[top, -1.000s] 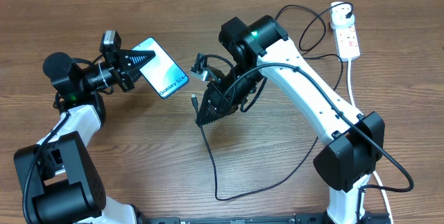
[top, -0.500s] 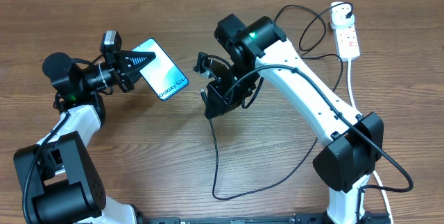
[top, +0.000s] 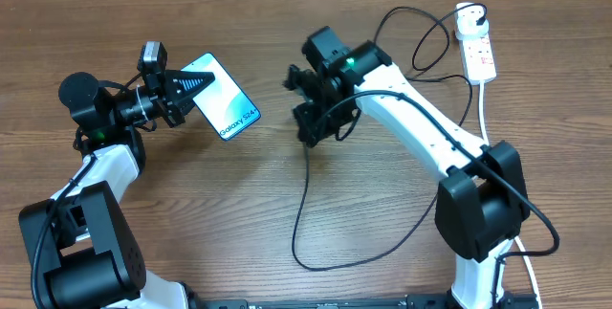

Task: Plug charger to phone and switch on socket

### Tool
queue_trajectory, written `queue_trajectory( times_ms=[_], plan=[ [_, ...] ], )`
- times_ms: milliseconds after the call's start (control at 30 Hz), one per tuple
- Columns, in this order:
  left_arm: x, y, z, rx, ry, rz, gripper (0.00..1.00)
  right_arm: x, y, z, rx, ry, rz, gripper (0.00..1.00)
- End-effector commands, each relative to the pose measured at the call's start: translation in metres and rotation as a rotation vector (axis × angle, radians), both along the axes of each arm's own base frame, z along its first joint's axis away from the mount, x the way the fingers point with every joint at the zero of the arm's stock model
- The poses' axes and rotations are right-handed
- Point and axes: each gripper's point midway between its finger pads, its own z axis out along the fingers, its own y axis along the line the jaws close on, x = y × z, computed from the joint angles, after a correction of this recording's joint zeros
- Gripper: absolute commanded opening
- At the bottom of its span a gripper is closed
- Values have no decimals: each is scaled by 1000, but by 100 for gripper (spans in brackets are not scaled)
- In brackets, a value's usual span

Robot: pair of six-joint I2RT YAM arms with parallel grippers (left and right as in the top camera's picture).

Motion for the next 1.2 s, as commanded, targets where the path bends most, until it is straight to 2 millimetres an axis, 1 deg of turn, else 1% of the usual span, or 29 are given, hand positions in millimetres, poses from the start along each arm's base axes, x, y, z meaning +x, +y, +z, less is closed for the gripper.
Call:
queue_trajectory(
  times_ms=[0, 100, 200, 300, 367, 400, 533, 667, 800, 900, 1033, 1167],
  plan=[
    [0, 0, 5, 15, -42, -19, 4, 9, -22, -27, -100, -36, -66, 3],
    [0, 0, 5, 15, -42, -19, 4, 13, -30, -43, -139, -69, -75, 3],
    [0, 0, 5, 18, -50, -19, 4, 15, -30, -55, -133, -91, -80, 3],
    [0, 0, 5, 23, -63, -19, 4, 27, -32, -65, -140, -135, -156, 4],
    [0, 0, 5, 23, -63, -19, 4, 37, -32, -69, -135, -165, -211, 3],
    [0, 0, 5, 23, -63, -19, 4, 40, -30, -69, -123, -177, -232, 3],
    [0, 0, 5, 23, -63, -20, 4, 52, -27, -67, -102, -213, -273, 12],
    [0, 0, 5, 23, -63, -24, 4, 56, -27, -68, -97, -222, -289, 13],
    [-1, -1, 4, 23, -63, -29, 4, 55, -28, -77, -108, -200, -306, 13],
    [-1, -1, 4, 23, -63, -28, 4, 53, -34, -78, -117, -160, -373, 14],
    [-1, 0, 4, 23, -63, -27, 5, 53, -39, -67, -96, -79, -445, 21],
    [-1, 0, 4, 24, -67, -26, 4, 41, -38, -61, -54, 22, -449, 26]
  ],
)
